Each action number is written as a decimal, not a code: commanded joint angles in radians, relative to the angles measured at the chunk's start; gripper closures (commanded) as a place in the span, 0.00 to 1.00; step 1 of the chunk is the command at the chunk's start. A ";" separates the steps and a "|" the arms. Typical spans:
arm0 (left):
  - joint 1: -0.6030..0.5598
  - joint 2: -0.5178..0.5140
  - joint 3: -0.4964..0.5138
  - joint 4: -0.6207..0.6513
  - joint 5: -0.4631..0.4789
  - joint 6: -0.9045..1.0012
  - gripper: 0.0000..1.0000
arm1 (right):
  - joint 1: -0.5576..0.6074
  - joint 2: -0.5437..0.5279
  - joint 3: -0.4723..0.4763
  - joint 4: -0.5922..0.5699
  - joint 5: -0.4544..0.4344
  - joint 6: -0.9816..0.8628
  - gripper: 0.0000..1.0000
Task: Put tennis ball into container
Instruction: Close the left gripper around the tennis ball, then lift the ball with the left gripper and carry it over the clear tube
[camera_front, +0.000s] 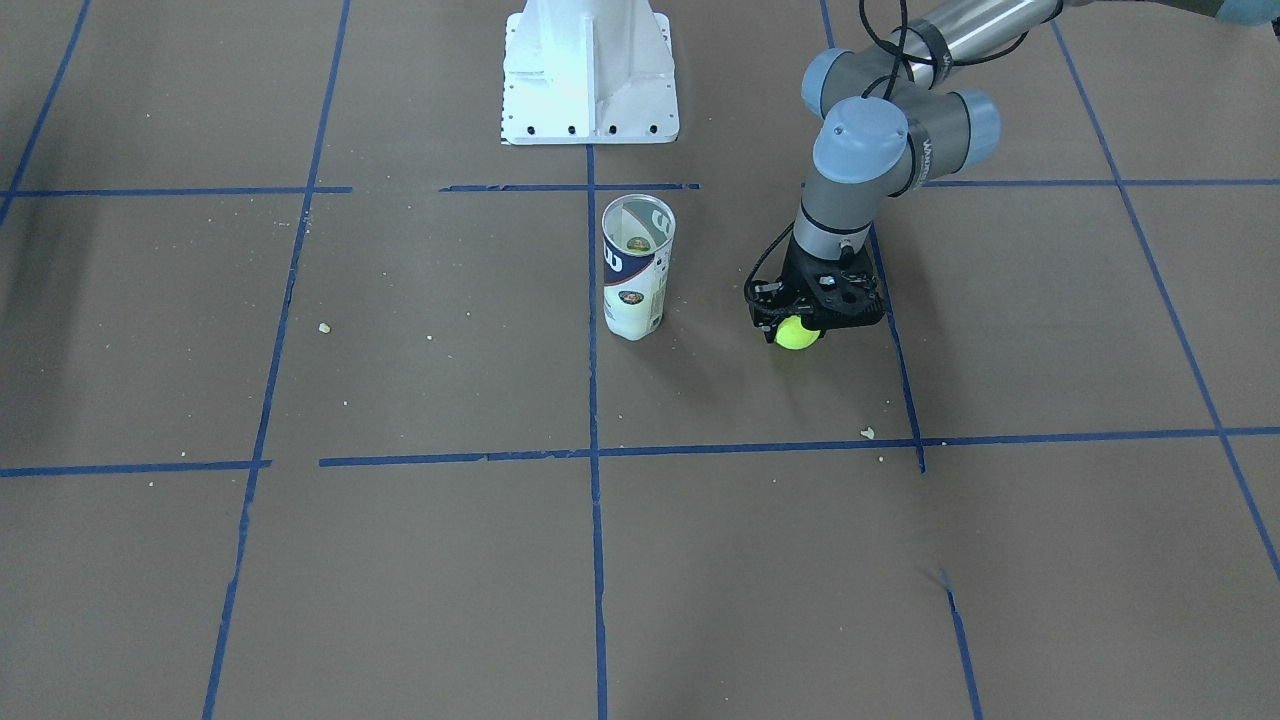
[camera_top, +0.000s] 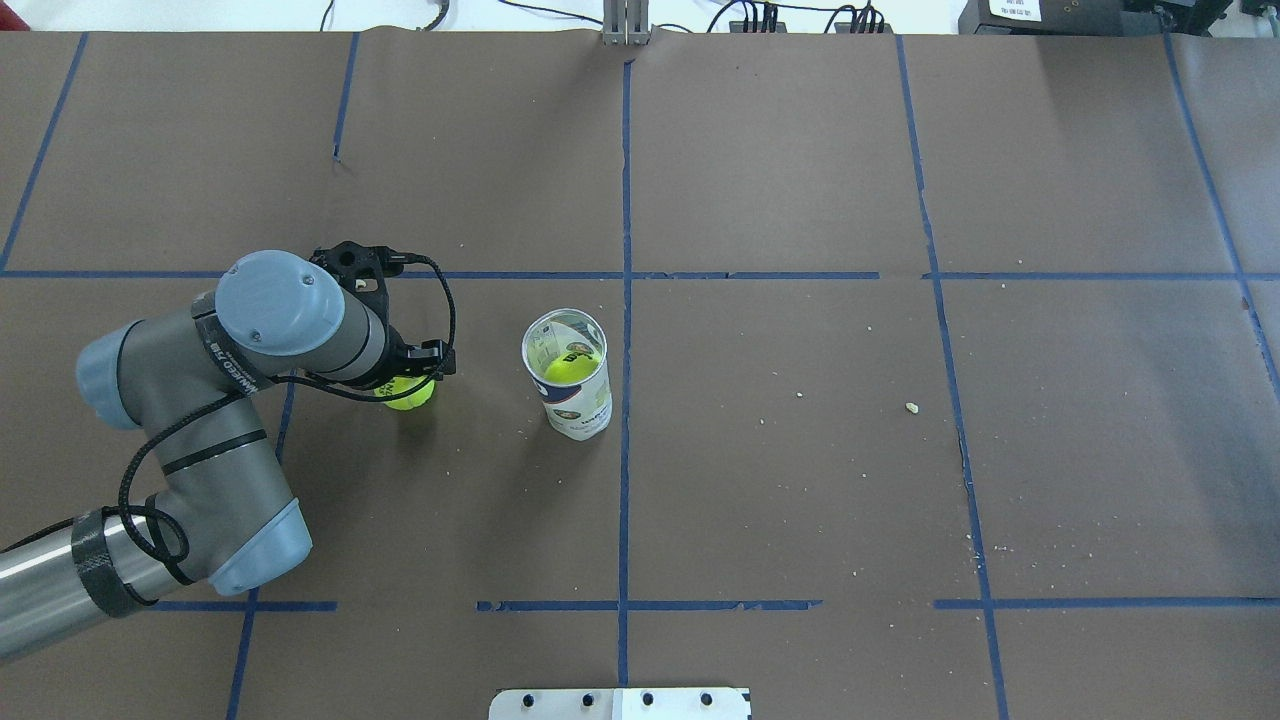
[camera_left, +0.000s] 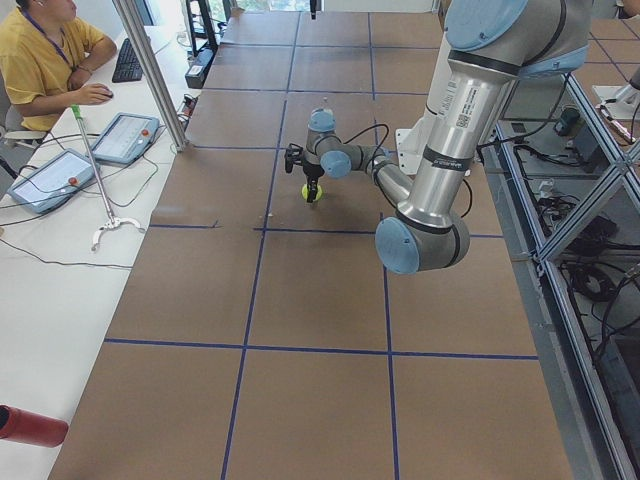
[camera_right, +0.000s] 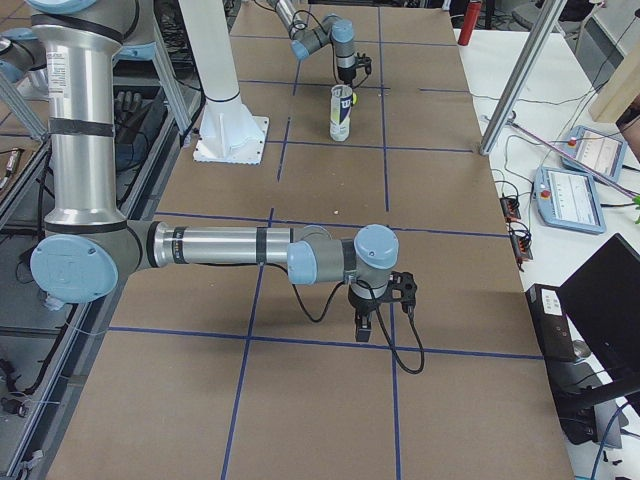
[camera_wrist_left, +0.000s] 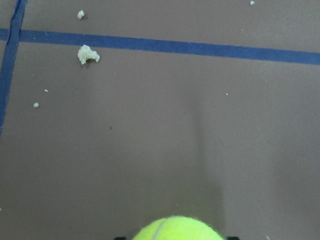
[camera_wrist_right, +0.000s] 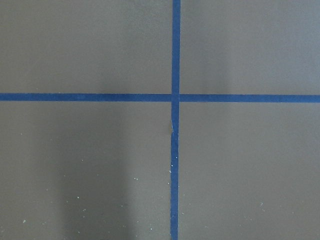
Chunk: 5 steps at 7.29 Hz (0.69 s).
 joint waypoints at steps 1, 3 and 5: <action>-0.050 -0.005 -0.189 0.147 -0.086 -0.060 1.00 | 0.000 0.000 0.000 0.000 0.000 0.000 0.00; -0.143 -0.147 -0.279 0.312 -0.230 -0.224 1.00 | 0.000 0.000 0.000 0.000 0.000 0.000 0.00; -0.138 -0.261 -0.281 0.366 -0.251 -0.475 1.00 | 0.000 0.000 0.000 0.000 0.000 0.000 0.00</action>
